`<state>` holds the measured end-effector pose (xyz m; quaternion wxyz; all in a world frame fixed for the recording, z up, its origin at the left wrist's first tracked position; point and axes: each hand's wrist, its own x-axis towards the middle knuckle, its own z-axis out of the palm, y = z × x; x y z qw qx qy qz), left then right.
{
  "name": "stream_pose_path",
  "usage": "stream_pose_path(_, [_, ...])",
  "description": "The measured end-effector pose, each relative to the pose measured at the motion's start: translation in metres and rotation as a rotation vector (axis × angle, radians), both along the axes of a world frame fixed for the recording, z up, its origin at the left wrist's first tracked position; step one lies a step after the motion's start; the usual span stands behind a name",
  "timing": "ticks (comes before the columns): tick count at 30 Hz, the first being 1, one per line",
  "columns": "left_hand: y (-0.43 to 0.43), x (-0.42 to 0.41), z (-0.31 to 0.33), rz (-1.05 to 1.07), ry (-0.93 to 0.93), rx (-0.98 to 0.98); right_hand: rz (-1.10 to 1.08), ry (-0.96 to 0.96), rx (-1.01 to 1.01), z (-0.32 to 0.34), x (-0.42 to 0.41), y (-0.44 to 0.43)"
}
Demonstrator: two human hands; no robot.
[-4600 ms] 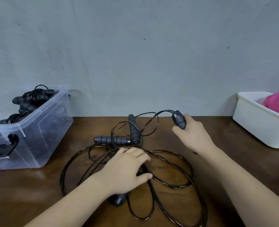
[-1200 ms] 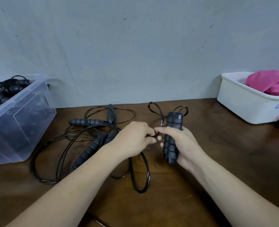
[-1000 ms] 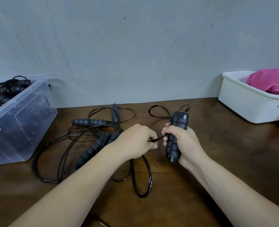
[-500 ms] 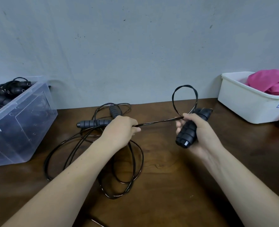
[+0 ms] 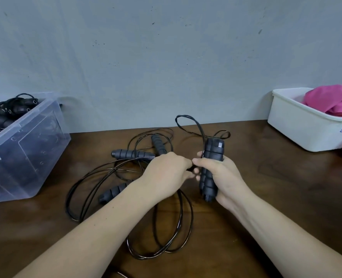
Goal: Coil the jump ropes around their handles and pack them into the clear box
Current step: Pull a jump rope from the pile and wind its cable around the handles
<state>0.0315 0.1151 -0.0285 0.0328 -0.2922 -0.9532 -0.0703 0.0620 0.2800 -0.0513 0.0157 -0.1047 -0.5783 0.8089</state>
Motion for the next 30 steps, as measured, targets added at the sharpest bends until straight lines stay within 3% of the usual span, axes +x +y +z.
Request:
stream_pose_path(7, [-0.011, -0.008, -0.001, 0.115, -0.009, -0.083, -0.023, 0.007, -0.162, 0.01, -0.003, 0.014])
stream_pose_path(17, [-0.037, -0.03, 0.008, 0.302, 0.01, -0.01, -0.08, 0.04, -0.365, 0.02, -0.015, 0.05])
stream_pose_path(26, [-0.011, 0.0, 0.03, 0.193, 0.237, 0.041, 0.039, 0.048, -0.068, 0.011, 0.0, 0.005])
stream_pose_path(30, [0.003, 0.017, 0.027, 0.099, 0.153, 0.06, -0.016, 0.115, 0.006, 0.008, 0.005, -0.003])
